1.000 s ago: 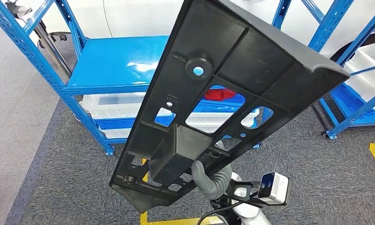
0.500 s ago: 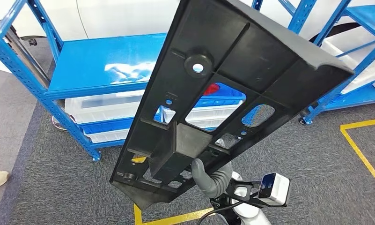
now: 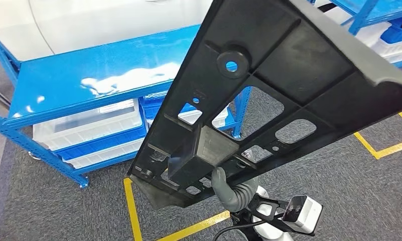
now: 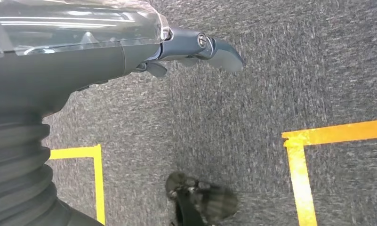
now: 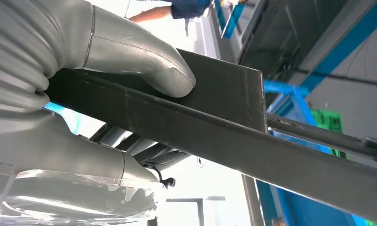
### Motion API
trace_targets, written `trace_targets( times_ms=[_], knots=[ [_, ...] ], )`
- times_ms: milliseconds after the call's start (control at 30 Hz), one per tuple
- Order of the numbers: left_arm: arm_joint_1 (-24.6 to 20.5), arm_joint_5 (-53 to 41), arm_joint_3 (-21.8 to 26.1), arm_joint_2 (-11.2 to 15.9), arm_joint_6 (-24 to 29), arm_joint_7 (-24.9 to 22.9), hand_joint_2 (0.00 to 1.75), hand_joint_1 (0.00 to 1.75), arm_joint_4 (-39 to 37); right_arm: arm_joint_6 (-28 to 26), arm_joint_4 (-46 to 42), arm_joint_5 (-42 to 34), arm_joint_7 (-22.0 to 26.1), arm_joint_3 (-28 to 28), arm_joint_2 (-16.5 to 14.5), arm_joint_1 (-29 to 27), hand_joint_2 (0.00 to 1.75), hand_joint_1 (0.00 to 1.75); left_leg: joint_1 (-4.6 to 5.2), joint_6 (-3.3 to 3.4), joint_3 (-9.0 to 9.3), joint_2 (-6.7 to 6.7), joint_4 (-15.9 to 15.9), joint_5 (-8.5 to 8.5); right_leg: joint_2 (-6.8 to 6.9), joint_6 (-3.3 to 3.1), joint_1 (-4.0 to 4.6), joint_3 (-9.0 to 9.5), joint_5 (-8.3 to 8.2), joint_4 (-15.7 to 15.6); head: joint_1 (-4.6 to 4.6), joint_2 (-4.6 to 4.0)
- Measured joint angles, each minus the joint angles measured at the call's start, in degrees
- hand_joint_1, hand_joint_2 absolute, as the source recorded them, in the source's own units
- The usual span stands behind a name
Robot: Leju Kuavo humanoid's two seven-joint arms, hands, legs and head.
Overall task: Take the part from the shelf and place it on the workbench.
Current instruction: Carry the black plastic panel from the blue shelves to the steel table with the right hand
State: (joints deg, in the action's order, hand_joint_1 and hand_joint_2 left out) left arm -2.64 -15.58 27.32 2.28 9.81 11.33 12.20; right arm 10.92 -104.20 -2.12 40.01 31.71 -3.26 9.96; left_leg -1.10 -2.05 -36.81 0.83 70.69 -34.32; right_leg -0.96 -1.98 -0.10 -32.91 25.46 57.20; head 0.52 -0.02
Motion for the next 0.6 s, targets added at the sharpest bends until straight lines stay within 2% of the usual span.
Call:
trace_targets(
  times_ms=[33, 67, 100, 133, 200, 233, 267, 333, 367, 400, 467, 500, 533, 567, 600],
  knots=[
    [0.1, 0.0, 0.0, 0.1, 0.1, -0.1, 1.75, 0.0, 0.0, 0.1, 0.0, 0.0, 0.0, 0.0, 0.0, 0.0, 1.75, 1.75, 0.0, -0.02, -1.27, -0.23, 2.6, -0.6, -0.8, -0.04, 0.05, -0.05, -0.05, 0.0, 0.0, 0.0],
    [0.3, 0.1, 0.0, 0.1, 0.2, -0.3, 1.75, 0.0, 0.0, 0.2, 0.0, 0.0, 0.0, 0.0, 0.1, 0.0, 1.75, 1.75, 0.0, 0.04, -1.6, -0.31, 3.1, -0.02, -1.6, -0.06, 0.09, -0.07, -0.07, 0.1, 0.0, 0.0],
    [0.3, 0.0, 0.1, 0.1, 0.3, -0.4, 1.75, 0.0, 0.0, 0.2, 0.0, 0.0, 0.0, 0.1, 0.1, 0.1, 1.75, 1.75, 0.0, 0.16, -0.86, -0.47, 1.2, 1.66, -2.43, -0.03, 0.11, -0.03, -0.07, 0.2, 0.0, 0.0],
    [0.3, -0.1, 0.1, 0.1, 0.2, -0.3, 1.75, 0.0, 0.0, -0.2, 0.0, 0.0, -0.1, 0.3, 0.1, 0.3, 1.75, 1.75, -0.01, 0.36, 0.74, -1.1, -2.5, 4.01, -3.23, 0.04, 0.1, 0.02, -0.04, 0.3, 0.0, 0.0],
    [0.4, -0.6, 0.2, 0.2, -0.1, 0.1, 1.75, 0.0, 0.0, -1.2, 0.0, 0.1, -0.1, 0.5, 0.1, 0.7, 1.75, 1.75, -0.14, 0.83, 3.99, -4.17, -10.1, 7.24, -4.67, 0.4, 0.06, -0.24, 0.02, 0.7, 0.0, 0.0],
    [0.5, -0.9, 0.2, 0.3, -0.5, 0.3, 1.75, 0.0, 0.0, -1.6, -0.1, 0.3, -0.1, 0.6, 0.1, 0.8, 1.75, 1.75, -0.14, 0.99, 4.82, -5.44, -12.2, 7.79, -5.31, 0.75, -0.04, -0.56, -0.04, 0.9, 0.0, 0.0],
    [0.5, -1.2, 0.2, 0.3, -0.8, 0.5, 1.75, 0.0, 0.0, -1.9, -0.4, 0.5, -0.1, 0.6, 0.1, 0.8, 1.75, 1.75, -0.1, 1.13, 5.07, -6.07, -12.9, 7.68, -5.96, 1.17, -0.2, -0.91, -0.16, 1.0, 0.01, 0.0],
    [0.4, -1.7, 0.2, 0.3, -1.4, 0.7, 1.75, 0.0, 0.0, -2.4, -1.4, 1.1, -0.1, 0.7, 0.3, 0.7, 1.75, 1.75, -0.12, 1.51, 5.14, -4.87, -13.4, 7.88, -7.23, 2.04, -0.48, -1.39, -0.41, 1.0, 0.01, 0.0],
    [0.3, -2.0, 0.2, 0.3, -1.7, 0.8, 1.75, 0.0, 0.0, -2.8, -2.1, 1.3, 0.0, 0.8, 0.3, 0.7, 1.75, 1.75, -0.24, 1.85, 5.26, -4.09, -13.7, 8.06, -6.58, 2.39, -0.4, -1.7, -0.05, 1.5, -0.01, 0.0],
    [0.3, -2.3, 0.2, 0.3, -2.0, 0.9, 1.75, 0.0, 0.0, -3.2, -2.8, 1.5, 0.0, 0.9, 0.4, 0.7, 1.75, 1.75, -0.36, 2.17, 5.37, -3.24, -14.0, 8.24, -5.2, 2.67, -0.28, -2.41, 0.89, 2.8, -0.02, 0.0],
    [0.3, -2.9, 0.2, 0.2, -2.6, 1.2, 1.75, 0.0, 0.0, -3.7, -4.1, 1.6, 0.0, 1.0, 0.5, 0.9, 1.75, 1.75, -0.31, 2.58, 5.47, -1.54, -14.3, 8.34, -1.31, 3.13, -0.2, -5.36, 4.3, 8.9, -0.04, 0.0],
    [0.4, -3.1, 0.2, 0.1, -2.9, 1.2, 1.75, 0.0, 0.0, -3.8, -4.6, 1.6, 0.0, 1.0, 0.7, 1.1, 1.75, 1.75, -0.24, 2.66, 5.44, -0.63, -14.3, 8.3, -0.3, 3.33, -0.35, -7.25, 5.95, 12.7, -0.03, 0.0],
    [0.4, -3.3, 0.2, 0.0, -3.2, 1.1, 1.75, 0.0, 0.0, -3.8, -5.0, 1.5, 0.0, 1.0, 0.8, 1.1, 1.75, 1.75, -0.19, 2.7, 5.42, 0.26, -14.2, 8.23, 0.22, 3.51, -0.5, -8.69, 6.87, 15.7, -0.04, 0.0],
    [0.5, -3.5, 0.2, -0.1, -3.4, 1.0, 1.75, 0.0, 0.0, -3.7, -5.4, 1.5, 0.0, 0.9, 1.0, 1.2, 1.75, 1.75, -0.17, 2.69, 5.42, 1.12, -14.2, 8.15, 0.5, 3.65, -0.64, -9.22, 6.78, 16.8, -0.04, 0.0],
    [0.4, -3.6, 0.2, -0.4, -3.6, 0.9, 1.75, 0.0, 0.0, -3.7, -5.7, 1.5, 0.0, 0.9, 1.2, 1.4, 1.75, 1.75, -0.17, 2.64, 5.45, 1.92, -14.1, 8.05, 0.78, 3.73, -0.76, -8.6, 5.67, 15.7, -0.04, 0.0]
  ],
)
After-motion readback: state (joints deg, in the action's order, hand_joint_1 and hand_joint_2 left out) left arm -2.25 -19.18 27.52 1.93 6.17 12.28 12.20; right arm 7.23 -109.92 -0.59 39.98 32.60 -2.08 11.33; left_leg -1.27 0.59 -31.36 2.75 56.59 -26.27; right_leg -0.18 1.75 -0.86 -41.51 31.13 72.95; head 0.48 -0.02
